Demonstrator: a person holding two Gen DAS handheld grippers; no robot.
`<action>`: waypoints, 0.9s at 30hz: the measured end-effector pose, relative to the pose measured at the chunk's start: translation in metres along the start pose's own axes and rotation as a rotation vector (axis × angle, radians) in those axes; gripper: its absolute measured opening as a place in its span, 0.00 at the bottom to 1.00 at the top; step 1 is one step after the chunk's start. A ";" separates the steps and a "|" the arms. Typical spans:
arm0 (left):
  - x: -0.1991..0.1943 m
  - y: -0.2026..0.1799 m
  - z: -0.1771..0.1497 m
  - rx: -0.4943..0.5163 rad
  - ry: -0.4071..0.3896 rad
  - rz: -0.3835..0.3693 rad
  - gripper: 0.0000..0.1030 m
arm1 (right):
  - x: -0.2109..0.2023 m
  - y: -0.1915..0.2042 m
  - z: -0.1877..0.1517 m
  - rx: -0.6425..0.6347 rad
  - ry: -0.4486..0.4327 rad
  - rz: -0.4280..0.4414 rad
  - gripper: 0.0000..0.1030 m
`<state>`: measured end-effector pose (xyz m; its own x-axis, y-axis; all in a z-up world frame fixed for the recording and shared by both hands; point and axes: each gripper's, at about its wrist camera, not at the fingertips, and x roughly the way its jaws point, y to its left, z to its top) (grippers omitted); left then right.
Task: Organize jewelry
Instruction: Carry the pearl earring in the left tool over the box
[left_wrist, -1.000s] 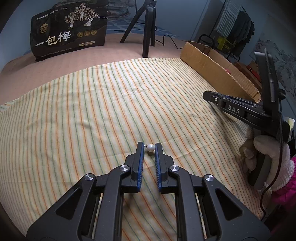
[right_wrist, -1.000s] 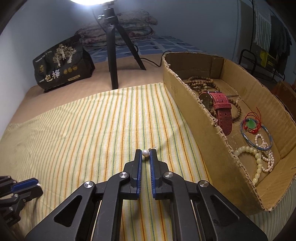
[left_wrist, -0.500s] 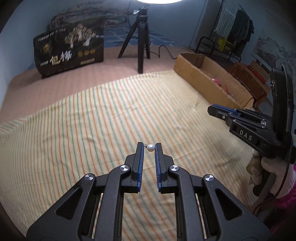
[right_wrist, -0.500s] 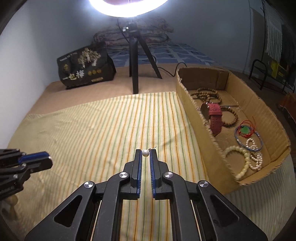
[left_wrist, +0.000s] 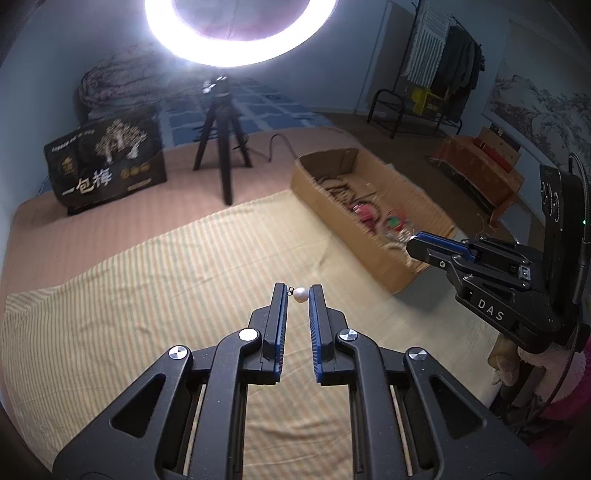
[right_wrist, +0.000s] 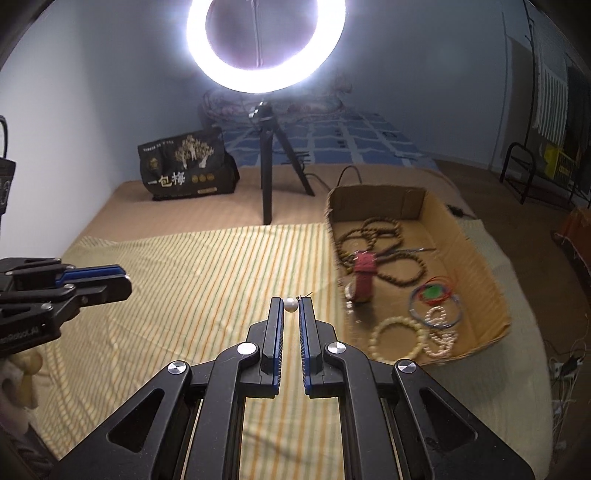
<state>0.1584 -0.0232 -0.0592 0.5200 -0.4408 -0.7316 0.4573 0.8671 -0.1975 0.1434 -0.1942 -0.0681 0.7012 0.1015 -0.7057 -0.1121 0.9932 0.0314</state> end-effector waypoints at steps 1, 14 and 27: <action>0.000 -0.006 0.004 0.000 -0.005 -0.004 0.10 | -0.004 -0.004 0.001 0.002 -0.003 0.000 0.06; 0.019 -0.077 0.040 0.026 -0.037 -0.034 0.10 | -0.038 -0.077 0.023 0.051 -0.023 0.014 0.06; 0.068 -0.111 0.066 0.006 -0.024 -0.033 0.10 | -0.012 -0.126 0.052 0.064 0.036 0.055 0.06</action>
<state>0.1907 -0.1647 -0.0437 0.5217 -0.4752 -0.7085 0.4792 0.8504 -0.2174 0.1859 -0.3175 -0.0272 0.6690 0.1554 -0.7269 -0.1039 0.9879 0.1156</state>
